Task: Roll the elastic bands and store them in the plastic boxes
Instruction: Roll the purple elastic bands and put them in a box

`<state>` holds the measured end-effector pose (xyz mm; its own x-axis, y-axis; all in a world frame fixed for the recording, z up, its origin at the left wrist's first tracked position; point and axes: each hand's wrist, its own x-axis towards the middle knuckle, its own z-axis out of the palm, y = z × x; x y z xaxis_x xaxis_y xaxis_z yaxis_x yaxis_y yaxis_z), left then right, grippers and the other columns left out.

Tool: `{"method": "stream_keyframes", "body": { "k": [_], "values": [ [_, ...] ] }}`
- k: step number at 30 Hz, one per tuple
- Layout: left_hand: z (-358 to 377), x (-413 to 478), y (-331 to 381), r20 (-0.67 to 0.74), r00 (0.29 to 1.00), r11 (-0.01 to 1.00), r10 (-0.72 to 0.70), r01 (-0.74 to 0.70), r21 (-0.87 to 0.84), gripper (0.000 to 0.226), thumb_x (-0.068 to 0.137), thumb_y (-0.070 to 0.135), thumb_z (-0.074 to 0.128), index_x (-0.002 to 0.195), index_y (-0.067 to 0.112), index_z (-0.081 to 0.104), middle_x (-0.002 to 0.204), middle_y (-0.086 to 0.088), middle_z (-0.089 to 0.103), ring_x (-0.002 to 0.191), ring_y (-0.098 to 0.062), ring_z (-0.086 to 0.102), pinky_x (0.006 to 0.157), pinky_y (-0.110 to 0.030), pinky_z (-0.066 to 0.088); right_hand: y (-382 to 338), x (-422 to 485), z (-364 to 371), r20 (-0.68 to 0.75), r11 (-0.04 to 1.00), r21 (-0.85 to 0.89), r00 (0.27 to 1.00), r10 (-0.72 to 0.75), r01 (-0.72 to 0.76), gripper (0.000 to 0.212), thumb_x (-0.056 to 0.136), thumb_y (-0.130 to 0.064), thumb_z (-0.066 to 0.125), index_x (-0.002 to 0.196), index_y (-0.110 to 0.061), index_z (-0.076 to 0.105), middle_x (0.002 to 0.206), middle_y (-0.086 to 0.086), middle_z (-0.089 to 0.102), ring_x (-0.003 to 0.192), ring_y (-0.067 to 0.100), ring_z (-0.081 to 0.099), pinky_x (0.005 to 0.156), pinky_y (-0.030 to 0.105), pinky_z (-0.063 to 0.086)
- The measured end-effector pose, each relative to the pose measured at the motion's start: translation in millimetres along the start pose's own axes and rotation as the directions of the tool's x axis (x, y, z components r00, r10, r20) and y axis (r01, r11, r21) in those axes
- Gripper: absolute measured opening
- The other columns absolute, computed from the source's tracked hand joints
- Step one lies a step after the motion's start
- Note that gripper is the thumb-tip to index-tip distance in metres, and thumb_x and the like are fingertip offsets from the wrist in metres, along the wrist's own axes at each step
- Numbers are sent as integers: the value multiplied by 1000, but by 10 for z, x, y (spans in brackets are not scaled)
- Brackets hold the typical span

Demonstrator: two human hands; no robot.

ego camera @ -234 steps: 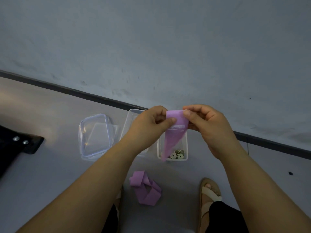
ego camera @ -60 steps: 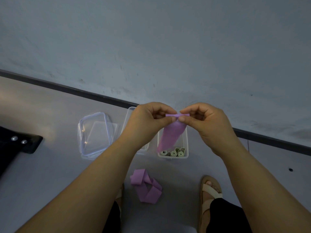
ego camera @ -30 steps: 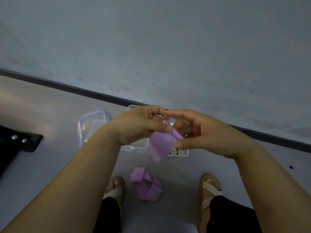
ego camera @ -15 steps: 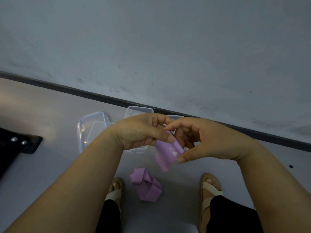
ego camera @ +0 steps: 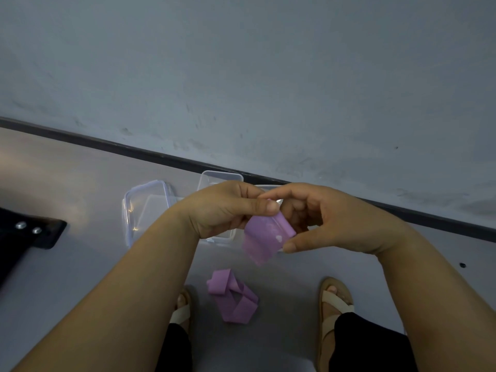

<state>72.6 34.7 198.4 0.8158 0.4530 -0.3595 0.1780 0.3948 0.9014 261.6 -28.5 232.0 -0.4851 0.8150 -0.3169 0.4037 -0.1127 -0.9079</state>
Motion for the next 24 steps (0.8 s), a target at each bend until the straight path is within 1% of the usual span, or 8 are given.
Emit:
{"method": "stream_keyframes", "body": {
  "k": [7, 9, 12, 14, 16, 20, 22, 24],
  "values": [
    [5, -23, 27, 25, 1000, 1000, -1, 1, -27, 29, 56, 45, 77, 71, 20, 76, 73, 2, 72, 70, -7, 67, 66, -18, 52, -12, -5, -4, 5, 999, 33, 1000, 2, -2, 55, 74, -7, 73, 119, -29, 51, 89, 2, 69, 83, 29, 62, 80, 43, 52],
    [3, -18, 26, 27, 1000, 1000, -2, 3, -26, 33, 54, 47, 79, 72, 19, 76, 73, 2, 71, 70, -8, 66, 67, -19, 53, -10, 1, -5, 8, 1000, 31, 1000, -2, 2, 54, 74, -7, 73, 117, -30, 51, 90, 2, 69, 84, 28, 63, 81, 42, 52],
    [-5, -6, 25, 31, 1000, 999, -2, 3, -42, 39, 52, 49, 83, 75, 18, 76, 76, 1, 71, 73, -10, 67, 69, -21, 53, -14, -1, 0, -18, 999, 50, 1000, -9, 10, 51, 73, -6, 73, 114, -29, 54, 85, 3, 69, 75, 19, 63, 76, 33, 54],
    [-3, -16, 31, 72, 997, 998, 12, -7, -61, 34, 57, 43, 81, 78, 17, 76, 79, 1, 73, 78, -11, 68, 71, -20, 53, -8, 1, 6, -48, 997, 70, 999, -21, 25, 46, 75, -2, 72, 110, -25, 57, 77, 0, 67, 71, 11, 62, 71, 25, 53],
    [20, -25, 40, 76, 997, 997, 32, -26, -74, 27, 59, 35, 79, 77, 15, 76, 79, 0, 73, 78, -11, 68, 71, -19, 53, 2, 6, 8, -73, 997, 69, 997, -31, 36, 43, 76, 1, 71, 108, -24, 59, 75, -3, 65, 71, 10, 61, 70, 22, 51],
    [51, -19, 57, -131, 989, 995, 70, -78, -61, 18, 51, 26, 72, 65, 15, 75, 67, -1, 70, 63, -10, 65, 60, -18, 51, 8, 12, 4, -75, 998, 57, 997, -25, 30, 58, 72, -6, 76, 116, -35, 52, 94, 2, 67, 89, 31, 63, 80, 41, 55],
    [35, -20, 59, -145, 987, 996, 72, -80, -50, 21, 51, 28, 74, 67, 15, 75, 69, -2, 70, 64, -11, 65, 60, -18, 51, 1, 13, 7, -75, 997, 63, 997, -29, 33, 59, 70, -11, 77, 115, -37, 51, 98, 0, 66, 93, 33, 62, 81, 47, 54],
    [20, -24, 55, -113, 991, 997, 66, -71, -33, 28, 51, 34, 79, 71, 15, 76, 73, -3, 71, 68, -12, 66, 62, -19, 52, -10, 13, 16, -82, 997, 67, 996, -36, 42, 56, 67, -18, 76, 114, -36, 52, 95, 0, 67, 91, 32, 63, 80, 45, 54]
  ]
}}
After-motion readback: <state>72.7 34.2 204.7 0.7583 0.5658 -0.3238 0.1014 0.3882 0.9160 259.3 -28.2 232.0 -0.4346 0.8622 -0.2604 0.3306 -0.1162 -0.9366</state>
